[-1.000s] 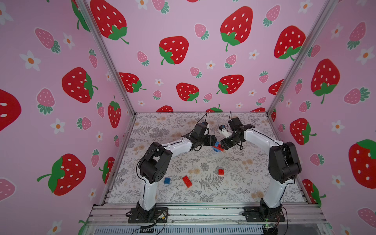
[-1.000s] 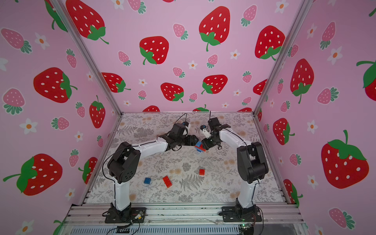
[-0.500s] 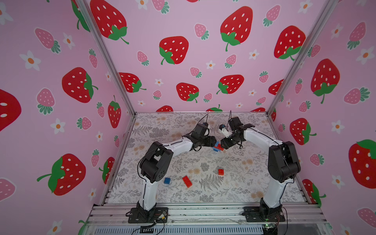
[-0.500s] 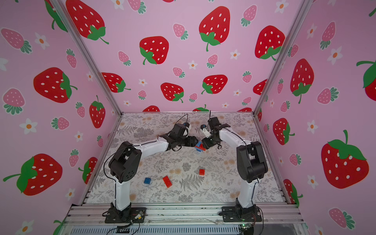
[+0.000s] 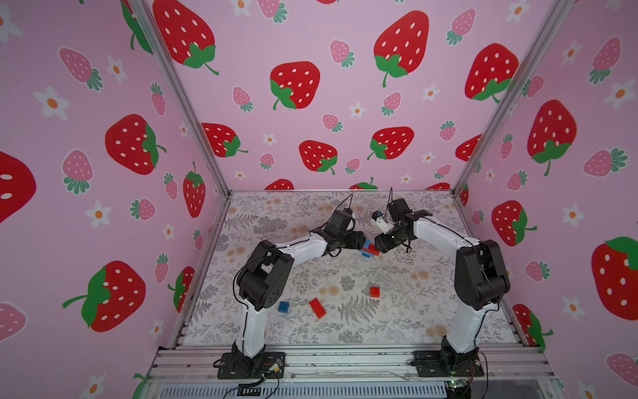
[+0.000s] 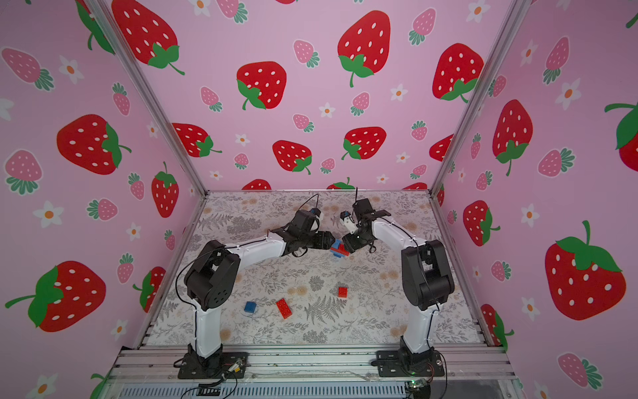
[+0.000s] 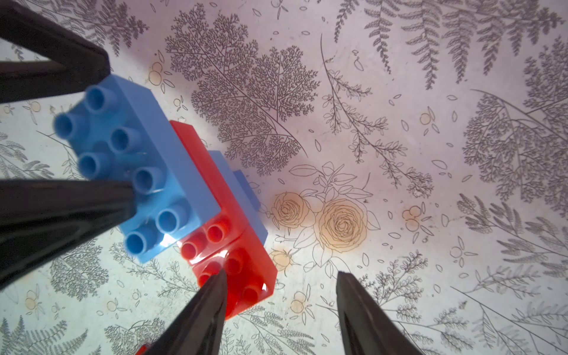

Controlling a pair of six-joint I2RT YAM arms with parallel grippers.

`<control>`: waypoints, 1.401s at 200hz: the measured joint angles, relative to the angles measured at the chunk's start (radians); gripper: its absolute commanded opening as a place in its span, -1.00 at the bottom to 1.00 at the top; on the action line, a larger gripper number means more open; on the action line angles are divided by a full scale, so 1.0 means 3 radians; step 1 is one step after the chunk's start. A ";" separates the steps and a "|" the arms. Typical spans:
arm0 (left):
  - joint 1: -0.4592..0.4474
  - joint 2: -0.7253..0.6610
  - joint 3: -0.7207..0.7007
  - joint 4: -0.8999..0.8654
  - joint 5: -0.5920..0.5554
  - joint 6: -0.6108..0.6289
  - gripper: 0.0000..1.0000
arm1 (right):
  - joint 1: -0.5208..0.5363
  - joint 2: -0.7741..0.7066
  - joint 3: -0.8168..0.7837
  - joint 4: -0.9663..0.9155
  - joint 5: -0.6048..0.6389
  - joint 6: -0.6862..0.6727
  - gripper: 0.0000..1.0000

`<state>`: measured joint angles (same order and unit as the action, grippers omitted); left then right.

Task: Assemble a heart with lego
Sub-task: Assemble the lego brick with the lego brick.

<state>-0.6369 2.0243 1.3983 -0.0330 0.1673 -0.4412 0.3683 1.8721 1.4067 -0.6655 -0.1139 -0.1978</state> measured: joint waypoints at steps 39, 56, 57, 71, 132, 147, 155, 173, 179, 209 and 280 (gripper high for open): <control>-0.0047 0.0000 -0.0003 0.0010 -0.0104 -0.0003 0.57 | 0.0000 0.0004 0.0005 -0.0001 0.0023 0.0003 0.20; -0.0079 0.0000 -0.0003 0.0019 -0.0177 -0.0029 0.58 | 0.0000 0.0009 0.0018 -0.0003 0.0024 0.0005 0.19; -0.0080 0.0000 -0.0003 0.0019 -0.0178 -0.0031 0.58 | 0.0000 0.0010 0.0018 -0.0003 0.0024 0.0005 0.19; -0.0104 0.0000 -0.0003 0.0022 -0.0209 -0.0094 0.57 | 0.0000 0.0013 0.0029 -0.0013 0.0023 0.0015 0.19; -0.0126 -0.0001 -0.0023 0.0004 -0.0266 -0.0366 0.58 | 0.0000 0.0041 0.0062 -0.0042 0.0023 0.0078 0.18; -0.0126 -0.0001 -0.0020 -0.0013 -0.0273 -0.0389 0.58 | 0.0000 0.0045 0.0064 -0.0043 0.0022 0.0089 0.18; -0.0128 -0.0001 -0.0009 -0.0055 -0.0291 -0.0398 0.58 | 0.0000 0.0047 0.0065 -0.0045 0.0022 0.0097 0.18; -0.0155 -0.0001 0.0018 -0.0134 -0.0366 -0.0389 0.56 | 0.0000 0.0056 0.0071 -0.0050 0.0022 0.0117 0.18; -0.0167 -0.0001 0.0017 -0.0132 -0.0399 -0.0376 0.56 | 0.0000 0.0057 0.0072 -0.0050 0.0022 0.0123 0.18; -0.0270 -0.0001 0.0065 -0.0192 -0.0651 -0.0258 0.57 | -0.0008 0.0069 0.0083 -0.0052 -0.0005 0.0159 0.18; -0.0324 0.0168 0.0346 -0.0381 -0.0755 -0.0291 0.58 | -0.0015 0.0107 0.0125 -0.0078 -0.0053 0.0214 0.17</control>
<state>-0.7341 2.0747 1.5021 -0.1474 -0.0593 -0.5285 0.3637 1.9041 1.4441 -0.6888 -0.1299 -0.1337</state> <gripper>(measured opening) 0.795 0.586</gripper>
